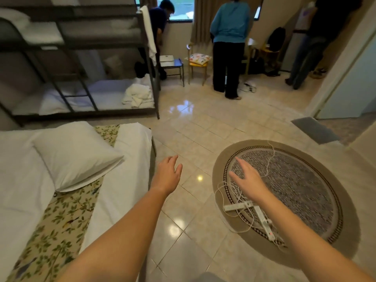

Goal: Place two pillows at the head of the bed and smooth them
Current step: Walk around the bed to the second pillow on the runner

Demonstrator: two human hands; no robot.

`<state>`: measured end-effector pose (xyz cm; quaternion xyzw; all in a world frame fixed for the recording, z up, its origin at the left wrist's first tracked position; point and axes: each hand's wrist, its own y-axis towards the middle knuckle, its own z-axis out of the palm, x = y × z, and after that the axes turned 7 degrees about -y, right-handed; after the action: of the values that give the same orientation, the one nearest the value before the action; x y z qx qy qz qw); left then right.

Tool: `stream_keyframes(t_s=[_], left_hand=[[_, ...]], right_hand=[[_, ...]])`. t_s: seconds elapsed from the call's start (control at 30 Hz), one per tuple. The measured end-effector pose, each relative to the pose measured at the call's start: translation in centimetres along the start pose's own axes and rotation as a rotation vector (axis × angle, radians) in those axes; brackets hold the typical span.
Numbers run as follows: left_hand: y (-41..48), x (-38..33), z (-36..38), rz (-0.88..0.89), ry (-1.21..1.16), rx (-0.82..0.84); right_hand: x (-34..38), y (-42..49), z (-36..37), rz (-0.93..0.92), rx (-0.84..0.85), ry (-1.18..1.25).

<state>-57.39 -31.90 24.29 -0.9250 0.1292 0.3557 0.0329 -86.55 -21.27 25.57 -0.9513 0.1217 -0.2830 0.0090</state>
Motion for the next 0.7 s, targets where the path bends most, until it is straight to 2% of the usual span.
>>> stream_keyframes(t_s=[0.4, 0.7], left_hand=[[13.6, 3.6, -2.5, -0.190, 0.004, -0.176], [29.7, 8.9, -7.9, -0.200, 0.009, -0.211]], right_hand=[[4.9, 21.3, -0.4, -0.255, 0.092, -0.026], [12.1, 38.4, 1.9, -0.287, 0.091, -0.005]])
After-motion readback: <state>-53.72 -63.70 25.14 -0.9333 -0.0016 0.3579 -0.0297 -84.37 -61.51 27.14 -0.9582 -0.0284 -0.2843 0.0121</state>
